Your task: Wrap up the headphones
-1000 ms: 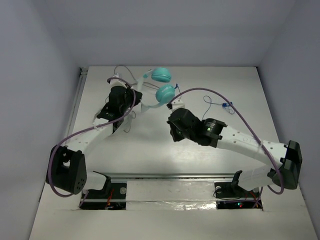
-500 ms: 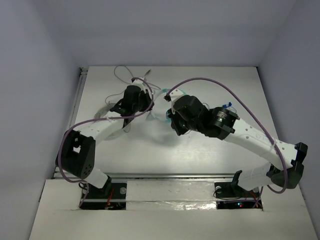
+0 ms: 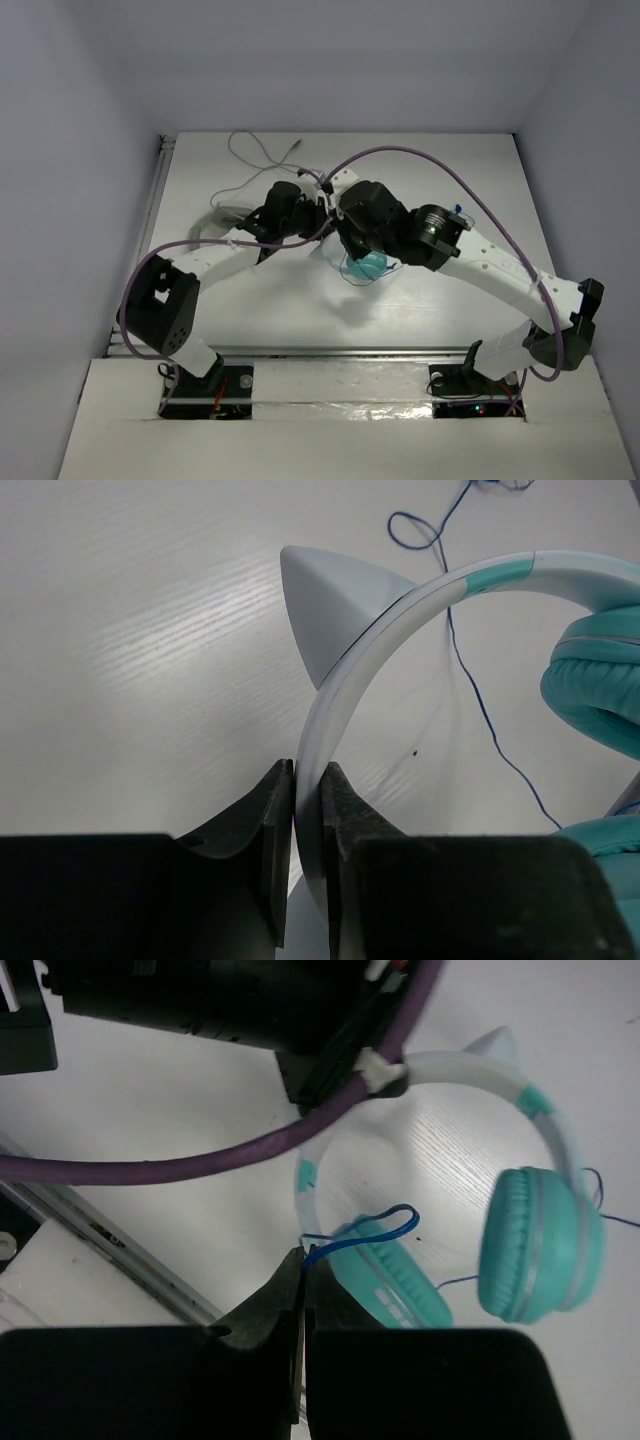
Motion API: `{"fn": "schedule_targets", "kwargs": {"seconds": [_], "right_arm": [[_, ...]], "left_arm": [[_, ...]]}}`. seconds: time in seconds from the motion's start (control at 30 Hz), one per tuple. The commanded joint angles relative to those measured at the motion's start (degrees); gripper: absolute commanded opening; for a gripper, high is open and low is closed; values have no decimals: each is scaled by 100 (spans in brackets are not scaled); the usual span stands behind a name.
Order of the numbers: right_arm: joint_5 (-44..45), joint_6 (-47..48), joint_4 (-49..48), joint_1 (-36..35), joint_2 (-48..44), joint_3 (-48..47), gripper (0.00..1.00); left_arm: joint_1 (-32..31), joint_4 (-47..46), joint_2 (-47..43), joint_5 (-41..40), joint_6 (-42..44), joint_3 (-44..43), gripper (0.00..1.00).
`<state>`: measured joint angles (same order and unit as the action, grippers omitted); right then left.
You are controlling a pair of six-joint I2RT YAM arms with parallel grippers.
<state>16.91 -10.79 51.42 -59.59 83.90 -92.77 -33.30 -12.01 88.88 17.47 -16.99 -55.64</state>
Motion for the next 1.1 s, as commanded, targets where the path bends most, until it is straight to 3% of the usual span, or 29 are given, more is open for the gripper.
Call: {"fn": "schedule_targets", "kwargs": {"seconds": [0.0,0.13,0.37,0.47,0.6,0.8,1.07], "right_arm": [[576,50,-27,219,-488,22,0],[805,-177,114,282,-822,356,0],[639,-328,264,282,-1226,778,0],[612,-380,368,282,-1227,840,0],[1332,-495,624,282,-1244,822,0],[2026,-433,-8,282,-1376,646,0],[2572,-372,-755,527,-1446,1076,0]], "left_arm": [[-36,-451,-467,301,-190,272,0],[-36,-364,-1047,187,-243,545,0],[-36,620,-1496,-131,-15,379,0],[-89,910,-1470,176,143,177,0],[-89,1323,-1461,713,380,-43,0],[-89,2176,-1172,1434,1056,-658,0],[-28,1861,-1268,2137,970,-668,0]]}}
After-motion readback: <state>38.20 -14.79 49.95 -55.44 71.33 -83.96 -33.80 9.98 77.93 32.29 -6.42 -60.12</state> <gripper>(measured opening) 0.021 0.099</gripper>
